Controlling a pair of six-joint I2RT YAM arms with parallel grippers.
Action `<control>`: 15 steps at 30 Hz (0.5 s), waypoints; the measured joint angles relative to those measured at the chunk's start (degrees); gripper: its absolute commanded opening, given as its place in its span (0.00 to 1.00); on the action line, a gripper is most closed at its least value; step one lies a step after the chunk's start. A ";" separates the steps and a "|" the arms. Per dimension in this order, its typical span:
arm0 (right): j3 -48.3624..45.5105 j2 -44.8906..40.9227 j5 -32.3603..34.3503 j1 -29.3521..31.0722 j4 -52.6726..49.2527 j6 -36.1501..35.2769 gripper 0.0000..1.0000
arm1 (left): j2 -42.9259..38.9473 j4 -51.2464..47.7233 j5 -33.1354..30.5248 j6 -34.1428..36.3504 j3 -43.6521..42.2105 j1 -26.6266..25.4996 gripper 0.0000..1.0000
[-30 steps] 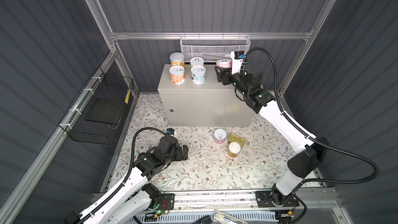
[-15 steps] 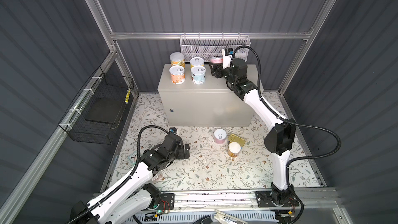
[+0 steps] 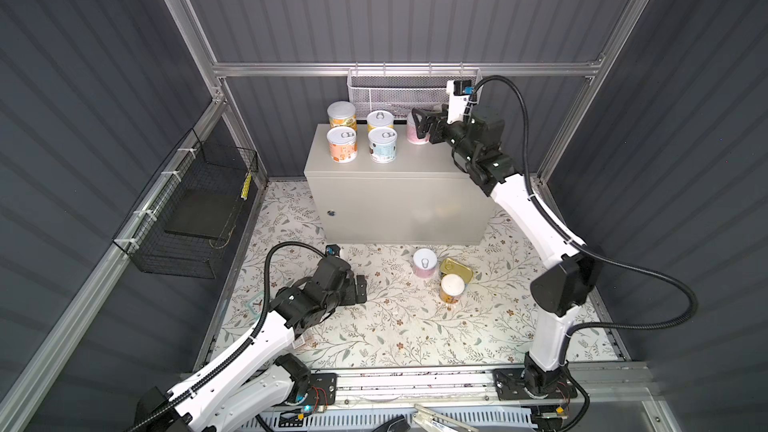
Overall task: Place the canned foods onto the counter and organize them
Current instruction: 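Set the pink can beside the blue-green can and open the right gripper, then withdraw the right gripper down toward the table while the left gripper reaches forward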
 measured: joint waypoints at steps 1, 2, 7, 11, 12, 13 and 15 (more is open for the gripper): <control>-3.87 -4.11 -0.09 -0.04 0.09 -0.37 0.99 | -0.79 -0.57 -0.02 -0.33 0.09 0.00 1.00; -7.78 -7.98 -0.59 -0.15 0.61 -0.81 0.99 | -1.42 -1.27 -0.04 -0.55 0.31 0.00 1.00; -22.97 -25.29 -5.53 -3.10 0.39 -0.07 0.99 | -4.87 -4.63 -0.44 -0.76 1.36 0.00 1.00; -34.05 -35.80 -9.64 -6.29 -0.92 2.25 0.99 | -5.42 -6.19 -0.20 0.33 1.36 0.00 1.00; -37.57 -38.29 -10.34 -6.40 -1.14 2.82 0.99 | -5.01 -6.43 0.15 0.63 1.36 0.00 1.00; -41.51 -41.07 -10.86 -6.40 -1.68 3.48 0.99 | -4.37 -6.54 0.76 0.94 1.36 0.00 1.00; -49.86 -46.56 -11.37 -6.38 -2.03 5.05 0.99 | -2.99 -6.38 2.29 1.42 1.33 -0.04 1.00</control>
